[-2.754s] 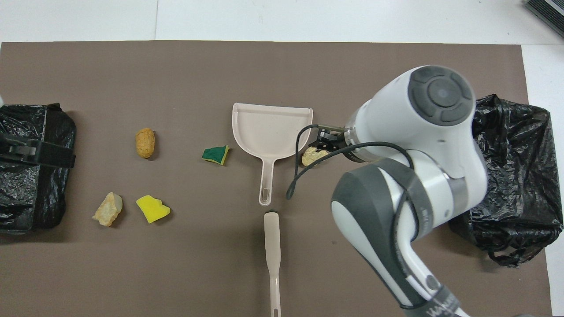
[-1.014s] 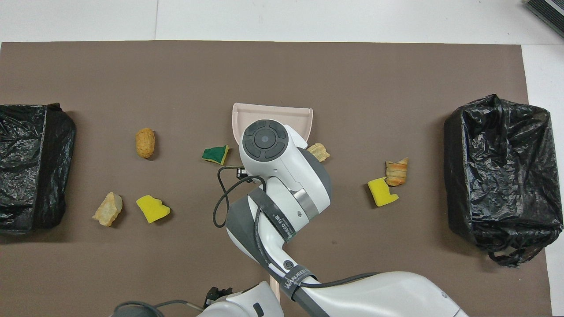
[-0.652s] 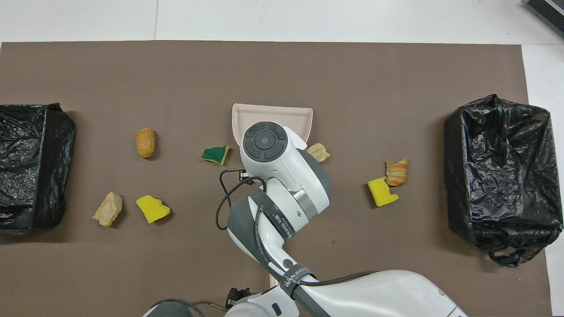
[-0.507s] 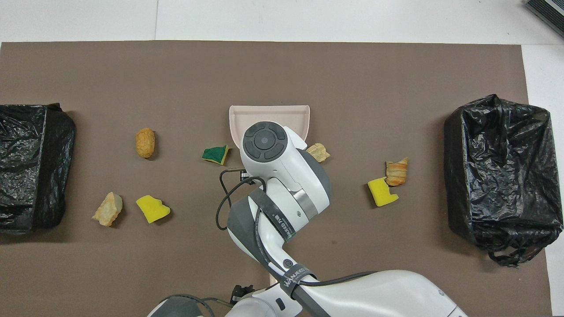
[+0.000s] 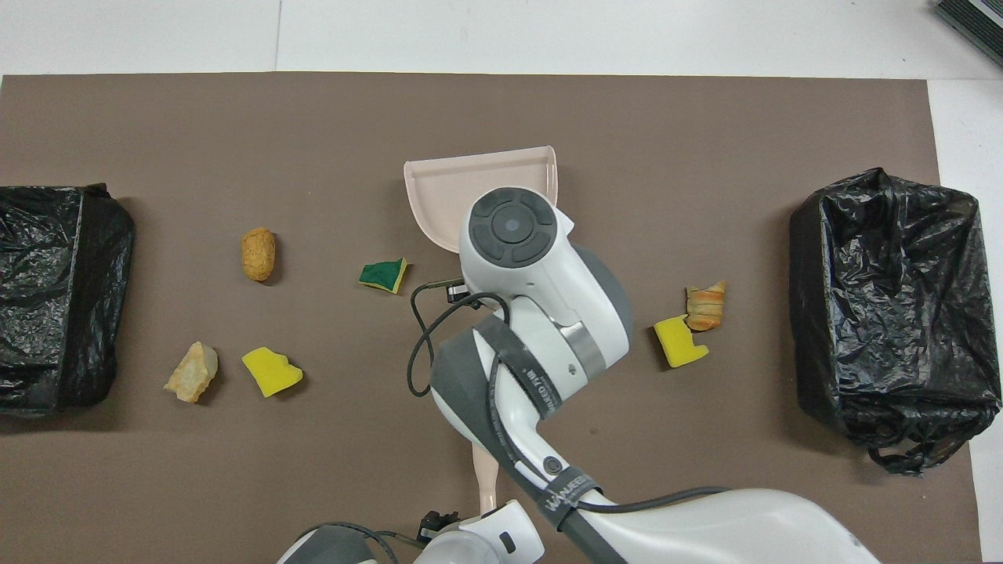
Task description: Sweep and dump trash in bin
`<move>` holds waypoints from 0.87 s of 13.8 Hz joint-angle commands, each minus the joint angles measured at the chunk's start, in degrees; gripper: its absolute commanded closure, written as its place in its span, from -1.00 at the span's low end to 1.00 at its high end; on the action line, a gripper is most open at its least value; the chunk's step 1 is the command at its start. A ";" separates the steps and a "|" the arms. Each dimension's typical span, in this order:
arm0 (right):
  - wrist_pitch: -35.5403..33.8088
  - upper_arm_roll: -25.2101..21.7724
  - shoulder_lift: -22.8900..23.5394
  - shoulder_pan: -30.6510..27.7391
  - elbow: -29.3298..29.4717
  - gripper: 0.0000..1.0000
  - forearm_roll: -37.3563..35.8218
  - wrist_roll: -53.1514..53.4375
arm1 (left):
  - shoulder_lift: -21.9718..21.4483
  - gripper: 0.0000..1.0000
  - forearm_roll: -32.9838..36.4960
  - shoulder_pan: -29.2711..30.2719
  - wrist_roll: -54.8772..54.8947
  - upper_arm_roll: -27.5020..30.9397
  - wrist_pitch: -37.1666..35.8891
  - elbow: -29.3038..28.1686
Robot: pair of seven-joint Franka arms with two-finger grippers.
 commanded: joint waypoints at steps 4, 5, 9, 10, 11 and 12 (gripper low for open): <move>-9.76 0.52 -7.45 -8.73 -1.43 1.00 -0.81 -17.07 | 1.36 1.00 -0.55 0.41 0.12 1.20 -0.96 2.03; -11.25 0.61 -7.89 -10.57 -1.51 1.00 -1.07 -21.37 | 1.53 1.00 -0.11 2.59 0.30 1.21 -2.27 3.52; -13.90 0.61 -10.79 -12.69 -5.72 1.00 -6.95 -37.30 | 0.66 1.00 3.04 7.00 3.11 1.38 -11.23 8.54; -13.90 0.61 -11.32 -13.13 -6.51 1.00 -7.40 -39.50 | 0.05 1.00 4.89 7.88 3.55 1.38 -13.25 9.67; -13.90 0.52 -11.41 -13.31 -6.78 1.00 -8.27 -43.17 | -0.13 1.00 5.77 9.72 4.86 1.47 -16.06 11.08; -14.08 0.70 -11.41 -14.09 -6.79 1.00 -9.06 -48.87 | 0.04 1.00 5.96 12.69 5.13 1.38 -19.13 12.66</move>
